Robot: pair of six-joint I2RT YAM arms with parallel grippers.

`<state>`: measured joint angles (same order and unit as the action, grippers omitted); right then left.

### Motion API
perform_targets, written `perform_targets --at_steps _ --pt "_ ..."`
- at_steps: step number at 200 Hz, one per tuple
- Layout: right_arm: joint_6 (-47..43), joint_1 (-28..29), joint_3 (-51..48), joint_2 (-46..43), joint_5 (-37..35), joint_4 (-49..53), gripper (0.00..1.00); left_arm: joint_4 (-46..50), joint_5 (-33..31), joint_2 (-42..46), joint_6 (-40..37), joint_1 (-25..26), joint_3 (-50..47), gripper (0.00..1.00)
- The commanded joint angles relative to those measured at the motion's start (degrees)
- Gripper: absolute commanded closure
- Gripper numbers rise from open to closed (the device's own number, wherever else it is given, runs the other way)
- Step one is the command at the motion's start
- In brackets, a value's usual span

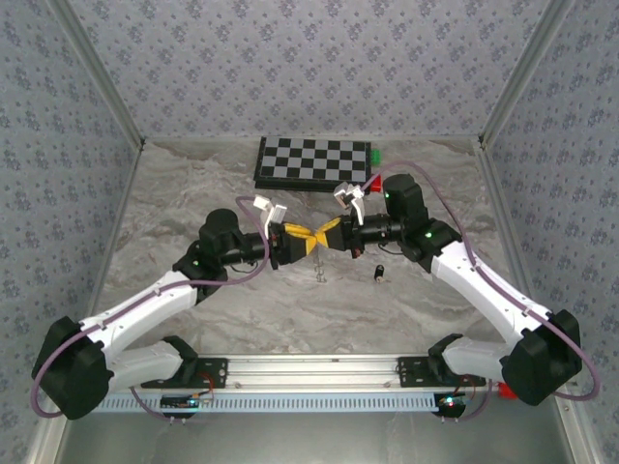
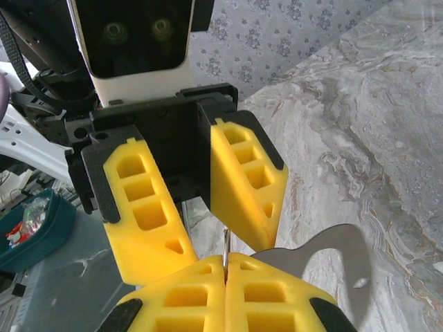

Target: Put the keys on the keyring

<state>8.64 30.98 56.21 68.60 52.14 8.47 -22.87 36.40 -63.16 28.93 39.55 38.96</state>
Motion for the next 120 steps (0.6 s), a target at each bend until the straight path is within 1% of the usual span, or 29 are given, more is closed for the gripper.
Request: perform_targets --at_steps 1,49,65,75,98,101,109,120 --pt "0.9 -0.2 -0.4 -0.5 2.0 -1.4 1.00 -2.0 -0.3 0.7 -1.3 0.4 2.4 0.67" --pt "1.2 0.0 -0.6 -0.8 2.6 -1.7 1.00 -1.2 1.4 0.3 -1.8 0.6 3.2 0.78" --pt "1.1 0.0 -0.6 -0.7 2.8 -1.8 1.00 -1.2 1.6 0.2 -2.1 0.8 3.4 0.94" --pt "1.2 0.0 -0.6 -0.7 2.9 -1.8 1.00 -1.0 1.4 0.2 -2.2 0.9 3.5 0.99" --pt "1.4 0.0 -1.0 -0.8 2.9 -2.2 1.00 -1.4 1.4 0.4 -1.8 1.0 3.5 1.00" --pt "1.5 0.0 -1.1 -0.9 2.8 -2.3 0.98 -1.4 1.4 0.5 -1.7 1.0 3.5 1.00" --pt "1.9 0.0 -1.5 -1.1 2.5 -2.9 0.85 -1.7 1.2 0.5 -1.4 1.0 3.5 1.00" --pt "2.9 -0.2 -2.2 -1.6 1.8 -4.2 0.82 -2.3 1.0 0.6 -0.9 1.0 3.3 1.00"
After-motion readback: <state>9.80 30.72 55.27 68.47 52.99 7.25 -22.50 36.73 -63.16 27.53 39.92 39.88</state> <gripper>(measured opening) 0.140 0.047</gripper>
